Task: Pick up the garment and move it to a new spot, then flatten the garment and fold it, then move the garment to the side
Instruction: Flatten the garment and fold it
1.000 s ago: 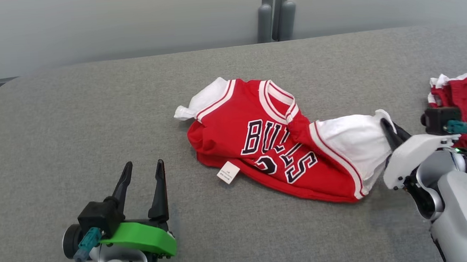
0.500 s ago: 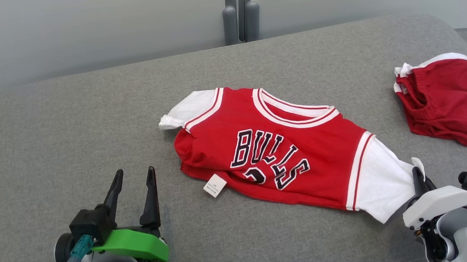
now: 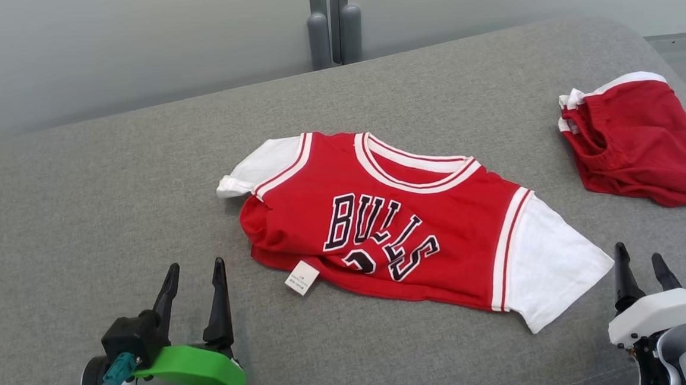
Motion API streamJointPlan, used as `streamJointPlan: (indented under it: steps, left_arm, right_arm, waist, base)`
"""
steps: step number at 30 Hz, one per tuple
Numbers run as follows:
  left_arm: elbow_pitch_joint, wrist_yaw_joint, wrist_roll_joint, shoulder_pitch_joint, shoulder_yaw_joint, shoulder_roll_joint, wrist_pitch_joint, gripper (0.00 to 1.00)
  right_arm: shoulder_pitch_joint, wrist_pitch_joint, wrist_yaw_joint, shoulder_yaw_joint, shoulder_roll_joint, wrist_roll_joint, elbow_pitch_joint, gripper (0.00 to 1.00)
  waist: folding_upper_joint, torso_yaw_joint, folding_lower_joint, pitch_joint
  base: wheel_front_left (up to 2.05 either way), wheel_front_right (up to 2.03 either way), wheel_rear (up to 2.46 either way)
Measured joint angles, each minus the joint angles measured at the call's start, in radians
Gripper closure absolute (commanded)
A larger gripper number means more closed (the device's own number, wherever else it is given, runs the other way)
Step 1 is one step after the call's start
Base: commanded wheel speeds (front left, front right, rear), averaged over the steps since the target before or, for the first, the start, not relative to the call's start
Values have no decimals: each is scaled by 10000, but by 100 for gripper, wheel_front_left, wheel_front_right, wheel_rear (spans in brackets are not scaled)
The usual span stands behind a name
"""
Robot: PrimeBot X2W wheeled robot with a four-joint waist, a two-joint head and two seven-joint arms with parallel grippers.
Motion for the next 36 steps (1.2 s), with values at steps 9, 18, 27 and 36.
streamJointPlan:
  steps: [9, 18, 27, 36]
  left_arm:
    - [976, -408, 29, -712, -441, -92, 171, 0]
    - [2454, -936, 40, -2062, -1139, -472, 1037, 0]
    - [4109, -1239, -23, -3135, -1342, -433, 1089, 71]
    - [4702, -1162, 339, -4102, -1413, -430, 219, 100]
  right_arm:
    - [384, -134, 0, 650, -128, -151, -1921, 0]
    - [675, 401, 0, 840, 59, -272, -3248, 0]
    - [689, 512, 0, 802, 182, -314, -3507, 0]
    - [686, 508, 0, 660, 240, -407, -3551, 0]
  waist:
    - [0, -372, 0, -93]
    - [0, -695, 0, 43]
    - [0, -898, 0, 333]
    - [0, -861, 0, 406]
  base:
    - [0, 0, 0]
    - [0, 0, 0]
    - [0, 0, 0]
    - [0, 0, 0]
